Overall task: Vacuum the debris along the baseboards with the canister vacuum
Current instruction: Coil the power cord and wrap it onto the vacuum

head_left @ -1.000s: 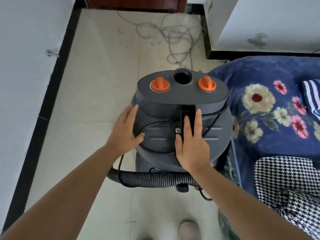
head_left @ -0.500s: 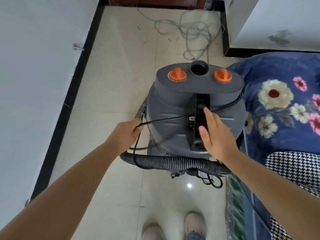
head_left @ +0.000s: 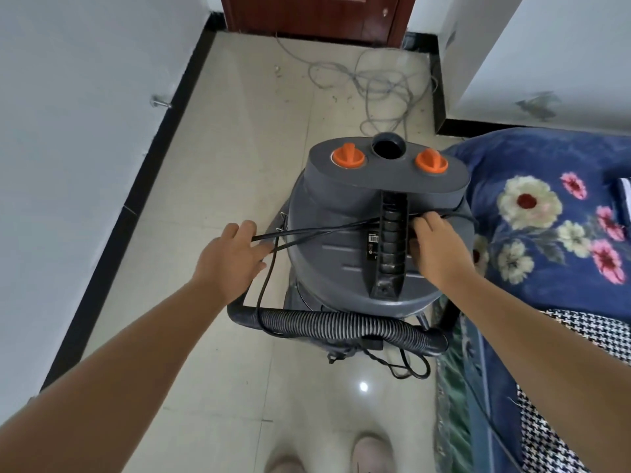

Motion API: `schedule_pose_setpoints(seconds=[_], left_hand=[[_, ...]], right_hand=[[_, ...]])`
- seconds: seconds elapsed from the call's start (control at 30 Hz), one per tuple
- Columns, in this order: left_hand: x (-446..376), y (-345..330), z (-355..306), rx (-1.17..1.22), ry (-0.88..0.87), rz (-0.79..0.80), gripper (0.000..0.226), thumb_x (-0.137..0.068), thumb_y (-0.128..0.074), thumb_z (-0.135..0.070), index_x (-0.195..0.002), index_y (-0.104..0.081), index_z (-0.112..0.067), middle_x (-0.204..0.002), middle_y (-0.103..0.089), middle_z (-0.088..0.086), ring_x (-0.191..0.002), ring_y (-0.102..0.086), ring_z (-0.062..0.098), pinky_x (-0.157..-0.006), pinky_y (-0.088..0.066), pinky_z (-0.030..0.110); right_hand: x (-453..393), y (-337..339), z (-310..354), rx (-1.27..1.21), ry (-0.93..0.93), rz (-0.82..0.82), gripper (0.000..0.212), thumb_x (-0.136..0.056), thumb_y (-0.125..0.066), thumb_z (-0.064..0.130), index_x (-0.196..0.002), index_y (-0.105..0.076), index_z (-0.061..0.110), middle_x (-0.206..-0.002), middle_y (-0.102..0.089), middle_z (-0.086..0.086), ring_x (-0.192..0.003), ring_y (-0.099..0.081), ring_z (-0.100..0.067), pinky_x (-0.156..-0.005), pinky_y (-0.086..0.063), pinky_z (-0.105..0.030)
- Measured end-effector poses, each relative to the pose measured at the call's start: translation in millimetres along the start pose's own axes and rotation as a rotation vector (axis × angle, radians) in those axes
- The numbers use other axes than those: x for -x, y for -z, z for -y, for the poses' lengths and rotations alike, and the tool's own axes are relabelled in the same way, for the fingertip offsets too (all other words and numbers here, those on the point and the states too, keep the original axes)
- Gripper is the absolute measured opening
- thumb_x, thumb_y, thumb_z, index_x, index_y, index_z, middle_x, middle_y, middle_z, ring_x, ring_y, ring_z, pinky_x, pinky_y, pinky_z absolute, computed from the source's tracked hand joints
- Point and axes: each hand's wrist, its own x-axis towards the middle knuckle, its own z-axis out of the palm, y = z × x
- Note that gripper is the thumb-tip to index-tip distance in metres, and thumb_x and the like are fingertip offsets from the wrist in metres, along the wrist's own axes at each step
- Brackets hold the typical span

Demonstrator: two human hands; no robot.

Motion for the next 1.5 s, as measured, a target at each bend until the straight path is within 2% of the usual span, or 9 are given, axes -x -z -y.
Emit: schedule_pose_setpoints(seconds=[0.1, 0.3, 0.53, 0.73, 0.87, 0.97, 1.1, 1.33, 1.5], left_hand=[[-4, -5, -7, -0.024, 0.171, 0.057, 0.046, -0.094, -0.050, -0.035, -0.138, -0.044, -0.024, -0.123, -0.040, 0.009, -0.113, -0.040, 0.027, -0.084, -0.044, 0.033], [-15, -4, -14, 0.004, 0.277, 0.086, 0.050, -0.089, -0.053, -0.046, -0.135, -0.045, -0.028, -0.146, -0.020, 0.007, -0.135, -0.019, 0.028, -0.109, -0.025, 0.038], [-21, 0, -35, 0.013, 0.222, 0.040, 0.055, -0.095, -0.046, -0.036, -0.145, -0.027, -0.023, -0.156, 0.010, 0.010, -0.143, 0.015, 0.031, -0.115, 0.006, 0.048], [-23, -27, -57, 0.136, -0.031, -0.259, 0.034, -0.055, -0.087, -0.030, -0.079, -0.075, -0.009, -0.107, -0.065, 0.018, -0.109, -0.040, 0.028, -0.082, -0.052, 0.050], [-15, -37, -76, 0.249, -0.143, -0.255, 0.042, -0.077, -0.047, -0.044, -0.079, -0.074, -0.012, -0.076, -0.062, 0.003, -0.072, -0.056, 0.020, -0.060, -0.049, 0.027], [-15, -34, -87, 0.183, -0.226, -0.172, 0.019, -0.057, -0.083, -0.025, -0.068, -0.071, -0.014, -0.061, -0.055, 0.001, -0.046, -0.055, 0.016, -0.044, -0.040, 0.018], [-14, -27, -71, 0.119, -0.187, -0.162, 0.046, -0.018, -0.086, -0.001, -0.057, -0.066, -0.014, -0.055, -0.052, 0.001, -0.048, -0.056, 0.021, -0.045, -0.041, 0.021], [40, -41, 20, -0.041, -0.011, -0.084, 0.042, -0.027, -0.088, 0.003, -0.064, -0.073, -0.011, -0.073, -0.062, 0.007, -0.083, -0.043, 0.023, -0.065, -0.039, 0.030], [44, -46, 22, 0.043, 0.120, -0.008, 0.048, -0.026, -0.091, 0.002, -0.069, -0.075, -0.012, -0.090, -0.069, 0.017, -0.086, -0.066, 0.036, -0.070, -0.053, 0.042]], right_hand=[[5, -8, -2, 0.041, -0.050, -0.106, 0.038, -0.069, -0.073, -0.005, -0.104, -0.062, -0.010, -0.100, -0.059, -0.029, -0.087, -0.057, -0.050, -0.068, -0.050, -0.051], [-2, -2, -1, 0.080, 0.016, -0.032, 0.011, -0.065, -0.076, -0.002, -0.073, -0.068, -0.003, -0.075, -0.058, -0.022, -0.071, -0.058, -0.043, -0.058, -0.049, -0.046], [12, 1, -25, 0.001, 0.001, 0.038, 0.019, -0.076, -0.062, -0.008, -0.094, -0.063, -0.005, -0.089, -0.059, -0.021, -0.084, -0.058, -0.044, -0.067, -0.051, -0.050], [-6, 12, -17, -0.009, -0.036, 0.071, 0.037, -0.087, -0.056, 0.007, -0.122, -0.055, -0.003, -0.101, -0.061, -0.025, -0.100, -0.056, -0.041, -0.080, -0.042, -0.039], [-3, 8, -19, 0.032, -0.032, 0.097, 0.024, -0.086, -0.062, 0.013, -0.104, -0.068, -0.003, -0.093, -0.062, -0.025, -0.094, -0.056, -0.042, -0.081, -0.045, -0.043], [-5, 12, -10, 0.006, -0.040, 0.008, 0.020, -0.084, -0.067, 0.013, -0.094, -0.070, -0.004, -0.089, -0.061, -0.024, -0.092, -0.057, -0.043, -0.076, -0.046, -0.046], [-10, 26, 2, 0.039, -0.028, 0.035, 0.025, -0.085, -0.063, 0.016, -0.103, -0.069, 0.000, -0.101, -0.058, -0.021, -0.104, -0.053, -0.039, -0.081, -0.040, -0.043], [0, 21, 13, -0.133, 0.008, -0.018, 0.039, -0.073, -0.041, 0.013, -0.092, -0.067, -0.009, -0.092, -0.061, -0.026, -0.092, -0.056, -0.045, -0.082, -0.043, -0.044], [7, 17, 48, -0.358, -0.256, -0.068, 0.027, -0.093, -0.048, 0.014, -0.099, -0.056, -0.011, -0.096, -0.053, -0.023, -0.102, -0.048, -0.038, -0.080, -0.031, -0.034]])
